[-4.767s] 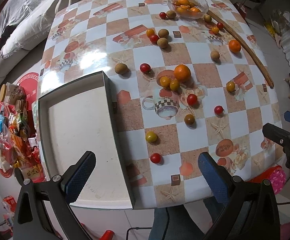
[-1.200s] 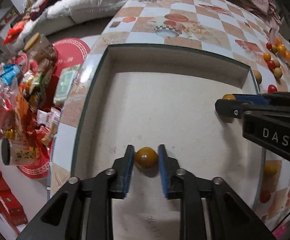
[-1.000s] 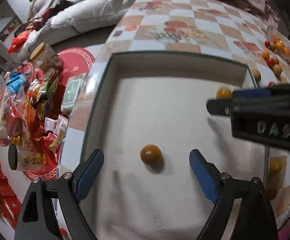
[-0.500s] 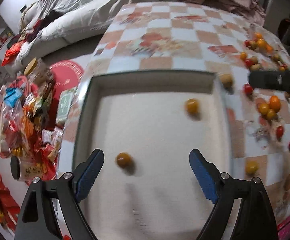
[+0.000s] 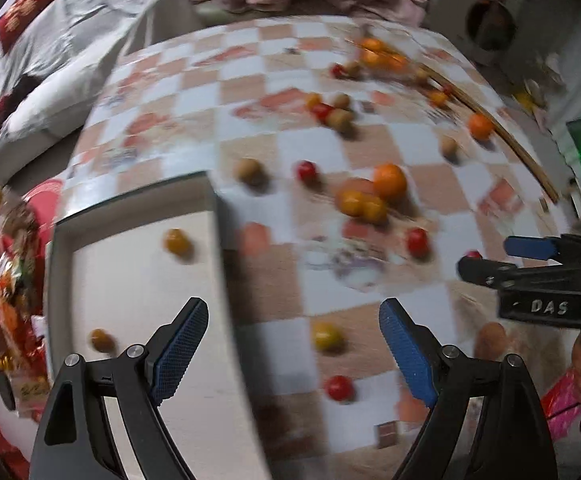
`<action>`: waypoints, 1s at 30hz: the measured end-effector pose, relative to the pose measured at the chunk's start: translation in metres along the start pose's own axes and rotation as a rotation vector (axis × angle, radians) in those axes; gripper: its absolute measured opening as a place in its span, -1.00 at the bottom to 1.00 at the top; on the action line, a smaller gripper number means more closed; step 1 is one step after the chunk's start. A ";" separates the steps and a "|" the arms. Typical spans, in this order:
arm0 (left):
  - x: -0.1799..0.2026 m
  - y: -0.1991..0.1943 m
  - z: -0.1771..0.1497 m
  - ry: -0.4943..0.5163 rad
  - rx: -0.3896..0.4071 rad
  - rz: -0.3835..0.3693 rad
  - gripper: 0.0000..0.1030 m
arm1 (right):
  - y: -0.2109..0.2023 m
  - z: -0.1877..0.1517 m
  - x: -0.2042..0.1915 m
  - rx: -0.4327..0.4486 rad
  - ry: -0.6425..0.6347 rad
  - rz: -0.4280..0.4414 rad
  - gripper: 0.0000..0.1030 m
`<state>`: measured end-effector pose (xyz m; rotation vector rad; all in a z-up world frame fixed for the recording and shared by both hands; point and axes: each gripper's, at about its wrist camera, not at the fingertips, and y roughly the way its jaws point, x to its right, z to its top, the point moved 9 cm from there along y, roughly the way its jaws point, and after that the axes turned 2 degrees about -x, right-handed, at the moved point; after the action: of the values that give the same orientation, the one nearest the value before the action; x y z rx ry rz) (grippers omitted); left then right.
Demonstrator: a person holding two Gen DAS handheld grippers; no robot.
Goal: Organize fruits
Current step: 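Grasp a yellow cherry tomato with the left tool while the right tool grasps a red one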
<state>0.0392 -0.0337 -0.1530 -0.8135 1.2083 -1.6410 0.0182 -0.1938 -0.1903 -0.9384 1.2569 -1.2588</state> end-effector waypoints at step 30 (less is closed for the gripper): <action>0.029 0.056 -0.038 -0.098 -0.179 -0.053 -0.55 | 0.024 -0.016 -0.002 0.016 -0.141 -0.088 -0.56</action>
<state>0.0110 -0.0528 -0.2181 -1.0342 1.2860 -1.5316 0.0067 -0.1862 -0.2154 -1.0622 1.1038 -1.2467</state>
